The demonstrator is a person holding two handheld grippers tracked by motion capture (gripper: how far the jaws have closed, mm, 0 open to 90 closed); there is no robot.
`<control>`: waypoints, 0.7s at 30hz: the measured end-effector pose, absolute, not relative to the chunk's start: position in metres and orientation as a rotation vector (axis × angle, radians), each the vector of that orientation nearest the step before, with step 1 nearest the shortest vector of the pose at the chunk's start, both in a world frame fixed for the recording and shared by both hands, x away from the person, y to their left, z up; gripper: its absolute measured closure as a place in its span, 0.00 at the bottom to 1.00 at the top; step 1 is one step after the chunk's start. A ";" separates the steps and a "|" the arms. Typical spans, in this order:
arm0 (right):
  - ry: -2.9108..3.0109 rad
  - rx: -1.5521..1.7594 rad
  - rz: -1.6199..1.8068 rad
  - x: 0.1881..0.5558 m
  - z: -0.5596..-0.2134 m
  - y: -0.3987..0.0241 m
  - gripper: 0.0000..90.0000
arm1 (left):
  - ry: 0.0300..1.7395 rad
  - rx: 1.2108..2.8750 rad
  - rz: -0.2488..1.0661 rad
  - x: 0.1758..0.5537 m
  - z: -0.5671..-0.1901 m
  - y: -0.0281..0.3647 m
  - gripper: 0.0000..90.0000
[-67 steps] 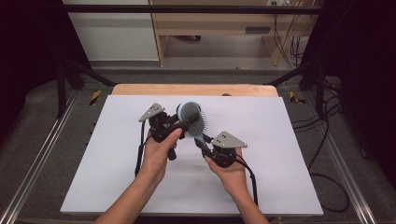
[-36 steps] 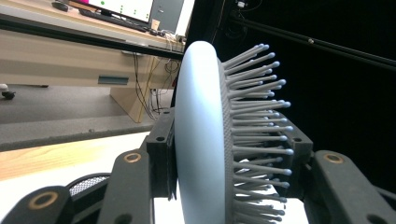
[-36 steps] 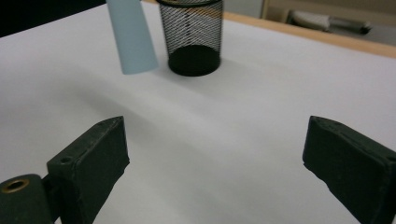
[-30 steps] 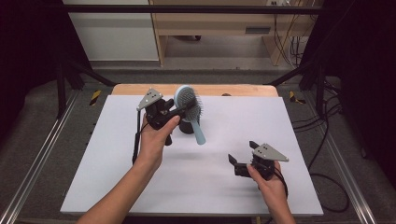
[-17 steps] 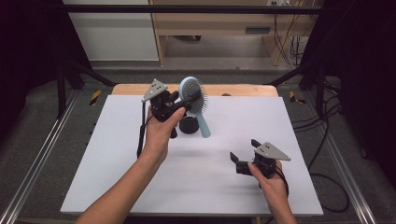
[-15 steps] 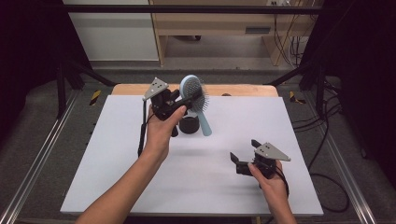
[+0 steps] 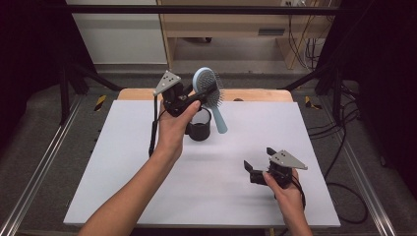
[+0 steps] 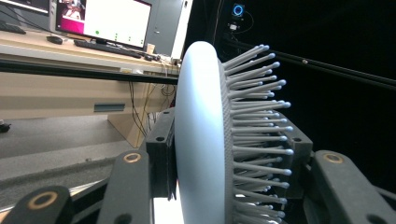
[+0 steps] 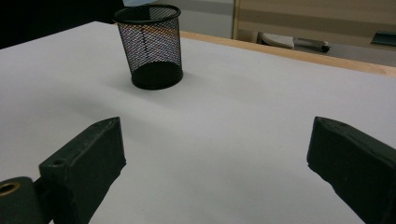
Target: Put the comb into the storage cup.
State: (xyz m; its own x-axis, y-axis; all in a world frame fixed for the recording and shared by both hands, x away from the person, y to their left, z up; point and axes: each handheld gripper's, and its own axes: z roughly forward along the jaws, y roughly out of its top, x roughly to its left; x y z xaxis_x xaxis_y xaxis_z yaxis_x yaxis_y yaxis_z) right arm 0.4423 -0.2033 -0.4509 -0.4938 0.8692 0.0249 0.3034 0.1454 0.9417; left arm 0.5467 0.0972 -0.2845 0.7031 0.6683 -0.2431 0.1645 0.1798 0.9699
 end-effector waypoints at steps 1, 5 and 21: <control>1.881 1.120 1.349 0.442 -0.451 -0.203 0.05 | 0.761 1.372 0.409 0.547 -0.284 0.097 0.57; 1.885 1.117 1.350 0.443 -0.451 -0.203 0.05 | 0.768 1.365 0.412 0.549 -0.284 0.099 0.57; 1.895 1.113 1.356 0.444 -0.452 -0.198 0.04 | 0.818 1.329 0.442 0.565 -0.288 0.109 0.57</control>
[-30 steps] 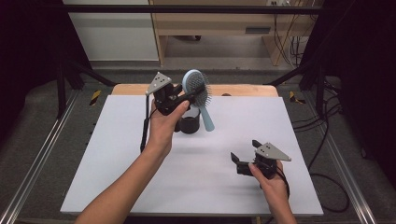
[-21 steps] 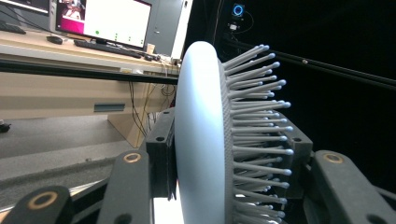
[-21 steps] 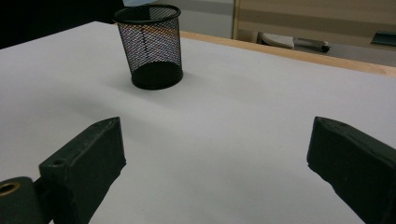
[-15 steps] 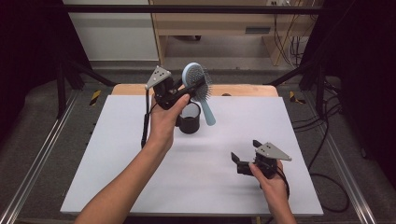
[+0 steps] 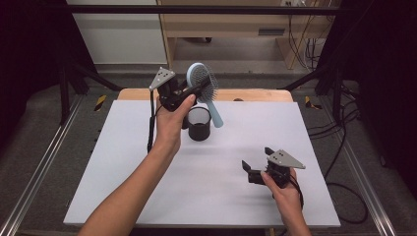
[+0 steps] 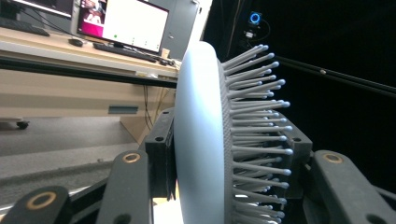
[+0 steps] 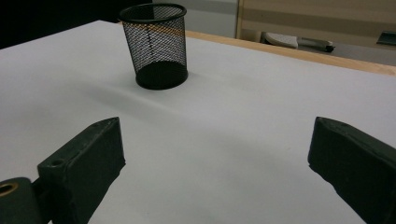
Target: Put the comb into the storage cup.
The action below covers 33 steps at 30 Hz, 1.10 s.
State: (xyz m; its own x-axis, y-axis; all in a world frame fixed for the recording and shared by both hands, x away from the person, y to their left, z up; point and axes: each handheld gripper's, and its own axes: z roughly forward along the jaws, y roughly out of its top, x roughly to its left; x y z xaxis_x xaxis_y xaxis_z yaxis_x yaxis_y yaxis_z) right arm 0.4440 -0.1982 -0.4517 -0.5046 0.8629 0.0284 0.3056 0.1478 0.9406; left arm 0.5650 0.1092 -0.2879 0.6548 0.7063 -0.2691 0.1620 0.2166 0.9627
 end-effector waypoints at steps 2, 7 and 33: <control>1.904 1.106 1.348 0.443 -0.452 -0.197 0.04 | 0.827 1.322 0.446 0.568 -0.289 0.111 0.57; 1.903 1.105 1.355 0.442 -0.452 -0.198 0.04 | 0.850 1.313 0.452 0.578 -0.295 0.117 0.57; 1.911 1.108 1.358 0.444 -0.454 -0.198 0.04 | 0.893 1.283 0.535 0.602 -0.297 0.136 0.57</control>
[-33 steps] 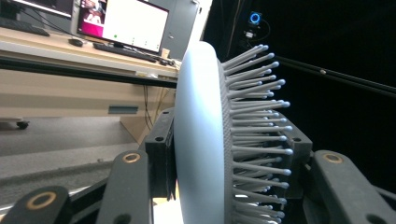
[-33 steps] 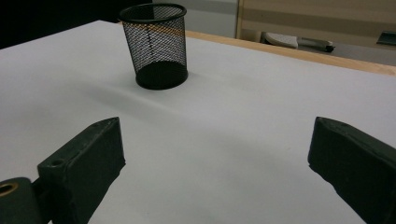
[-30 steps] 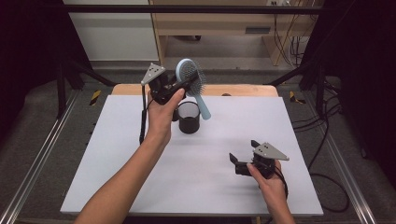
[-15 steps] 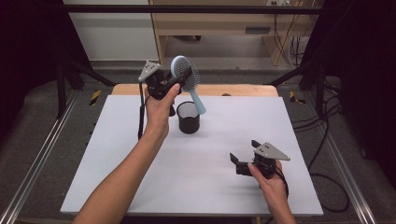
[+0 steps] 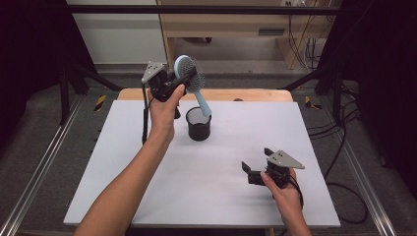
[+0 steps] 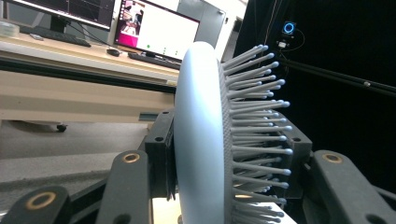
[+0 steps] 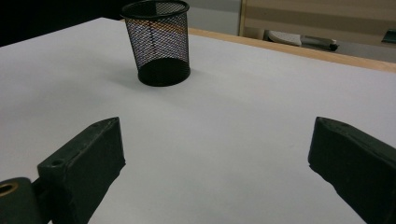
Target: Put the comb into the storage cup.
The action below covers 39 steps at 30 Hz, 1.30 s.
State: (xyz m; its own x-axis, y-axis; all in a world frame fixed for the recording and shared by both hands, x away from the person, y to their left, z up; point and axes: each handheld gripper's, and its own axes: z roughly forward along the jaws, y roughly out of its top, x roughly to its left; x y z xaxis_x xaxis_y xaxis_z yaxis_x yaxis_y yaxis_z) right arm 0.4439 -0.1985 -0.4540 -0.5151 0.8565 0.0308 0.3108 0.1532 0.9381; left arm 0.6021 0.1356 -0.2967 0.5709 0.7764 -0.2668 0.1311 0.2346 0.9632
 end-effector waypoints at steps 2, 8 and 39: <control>1.913 1.108 1.358 0.444 -0.454 -0.198 0.04 | 0.893 1.290 0.546 0.603 -0.298 0.136 0.57; 1.915 1.105 1.363 0.443 -0.454 -0.198 0.04 | 0.891 1.292 0.561 0.605 -0.298 0.138 0.57; 1.931 1.092 1.355 0.444 -0.455 -0.196 0.04 | 0.851 1.380 0.680 0.609 -0.309 0.134 0.57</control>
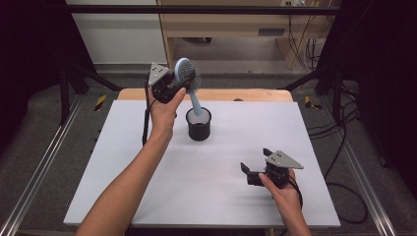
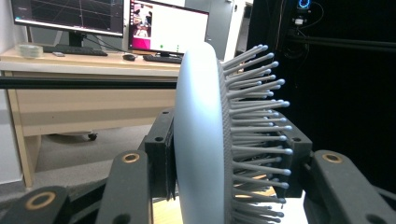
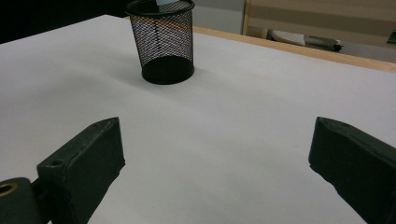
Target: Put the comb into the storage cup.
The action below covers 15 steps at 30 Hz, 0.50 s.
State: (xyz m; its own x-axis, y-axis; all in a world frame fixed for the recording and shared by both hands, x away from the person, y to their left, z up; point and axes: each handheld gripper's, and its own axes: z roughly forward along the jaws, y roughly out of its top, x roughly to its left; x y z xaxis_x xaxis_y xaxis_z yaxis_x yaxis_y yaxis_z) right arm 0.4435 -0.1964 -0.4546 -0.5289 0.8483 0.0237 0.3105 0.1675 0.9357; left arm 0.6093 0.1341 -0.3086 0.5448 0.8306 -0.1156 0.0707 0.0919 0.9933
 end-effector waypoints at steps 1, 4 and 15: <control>1.931 1.093 1.355 0.444 -0.455 -0.196 0.04 | 0.851 1.381 0.679 0.609 -0.309 0.134 0.57; 1.931 1.092 1.354 0.444 -0.455 -0.196 0.04 | 0.857 1.384 0.675 0.610 -0.312 0.134 0.57; 1.932 1.091 1.355 0.444 -0.455 -0.196 0.04 | 0.876 1.398 0.669 0.613 -0.324 0.135 0.57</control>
